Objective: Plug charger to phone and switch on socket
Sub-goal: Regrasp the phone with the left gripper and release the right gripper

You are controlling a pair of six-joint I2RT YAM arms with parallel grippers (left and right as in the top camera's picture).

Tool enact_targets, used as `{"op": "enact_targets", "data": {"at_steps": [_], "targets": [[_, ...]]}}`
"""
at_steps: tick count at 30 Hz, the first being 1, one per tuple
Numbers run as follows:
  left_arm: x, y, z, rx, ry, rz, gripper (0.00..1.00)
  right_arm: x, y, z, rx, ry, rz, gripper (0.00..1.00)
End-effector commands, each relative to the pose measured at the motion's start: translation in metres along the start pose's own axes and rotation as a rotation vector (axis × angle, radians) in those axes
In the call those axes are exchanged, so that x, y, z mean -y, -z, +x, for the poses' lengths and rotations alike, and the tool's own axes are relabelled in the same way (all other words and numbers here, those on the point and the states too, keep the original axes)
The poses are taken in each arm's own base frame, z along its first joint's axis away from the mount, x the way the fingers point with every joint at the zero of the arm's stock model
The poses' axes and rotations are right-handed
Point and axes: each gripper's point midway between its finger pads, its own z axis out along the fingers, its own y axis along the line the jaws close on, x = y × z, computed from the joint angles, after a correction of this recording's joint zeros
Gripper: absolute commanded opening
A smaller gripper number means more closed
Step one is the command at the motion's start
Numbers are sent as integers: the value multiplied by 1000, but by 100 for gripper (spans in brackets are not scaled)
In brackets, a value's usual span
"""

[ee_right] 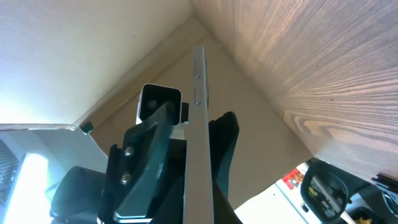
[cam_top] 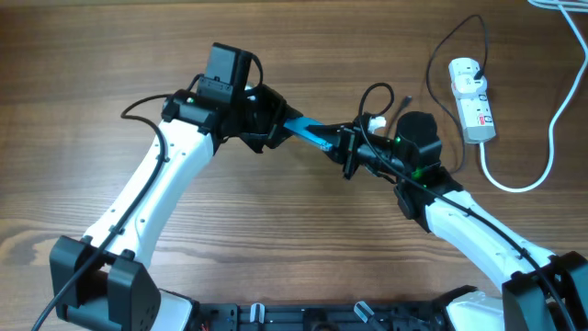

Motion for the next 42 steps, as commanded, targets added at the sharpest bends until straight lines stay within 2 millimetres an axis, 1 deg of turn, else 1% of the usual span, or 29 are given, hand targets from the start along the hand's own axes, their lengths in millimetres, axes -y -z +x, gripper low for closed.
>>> {"op": "enact_targets", "data": {"at_steps": [1, 3, 5, 10, 13, 14, 15, 16, 19, 22, 24, 25, 27, 28, 30, 31, 32, 33, 34, 36, 37, 38, 40, 42], "targets": [[2, -2, 1, 12, -12, 5, 27, -1, -1, 15, -64, 18, 17, 4], [2, -3, 1, 12, -11, 5, 17, -1, -1, 15, -64, 18, 17, 4], [2, -3, 2, 6, -1, 6, 12, -1, -1, 15, -64, 18, 17, 4], [5, -2, 11, -46, 31, 21, 5, -1, -1, 15, -64, 18, 17, 4], [6, -1, 13, -68, 38, 28, 4, -1, -1, 15, -65, 18, 18, 4], [6, -1, 13, -69, 41, 30, 4, -1, -1, 16, -68, 19, 20, 8], [7, 1, 10, -71, 47, 35, 4, 0, -1, 16, -71, 21, 22, 14], [7, 3, 8, -73, 54, 41, 4, 0, -1, 17, -74, 20, 24, 18], [8, 13, -7, -70, 75, 67, 4, 6, -1, 14, -66, -3, 46, 23], [15, 29, -24, -83, -47, 146, 4, 24, 0, 5, -29, -65, 109, 35], [17, 43, -31, -119, -152, 205, 4, 38, 2, -10, 41, -43, 151, 37], [15, 48, -34, -128, -167, 220, 4, 41, 3, -16, 71, -15, 162, 40], [13, 61, -43, -138, -197, 258, 4, 47, 5, -30, 139, 108, 184, 45], [14, 68, -46, -149, -223, 290, 4, 48, 7, -39, 176, 216, 195, 47], [15, 78, -47, -193, -257, 347, 4, 48, 9, -50, 223, 416, 221, 55], [16, 82, -45, -224, -268, 376, 4, 48, 11, -54, 236, 489, 235, 57], [16, 83, -44, -251, -282, 399, 4, 49, 12, -59, 246, 638, 265, 58], [16, 82, -44, -269, -297, 411, 4, 50, 13, -62, 248, 752, 288, 58], [14, 78, -45, -287, -313, 420, 4, 51, 15, -65, 257, 827, 312, 59], [13, 69, -43, -341, -333, 439, 4, 58, 21, -77, 296, 916, 378, 60], [12, 64, -41, -377, -335, 453, 4, 65, 27, -86, 334, 923, 431, 60], [8, 50, -39, -434, -331, 460, 4, 77, 38, -98, 387, 912, 514, 61], [5, 34, -36, -497, -315, 466, 4, 84, 43, -102, 398, 909, 557, 62], [6, 27, -31, -565, -307, 500, 4, 84, 48, -103, 403, 897, 566, 63]]}}
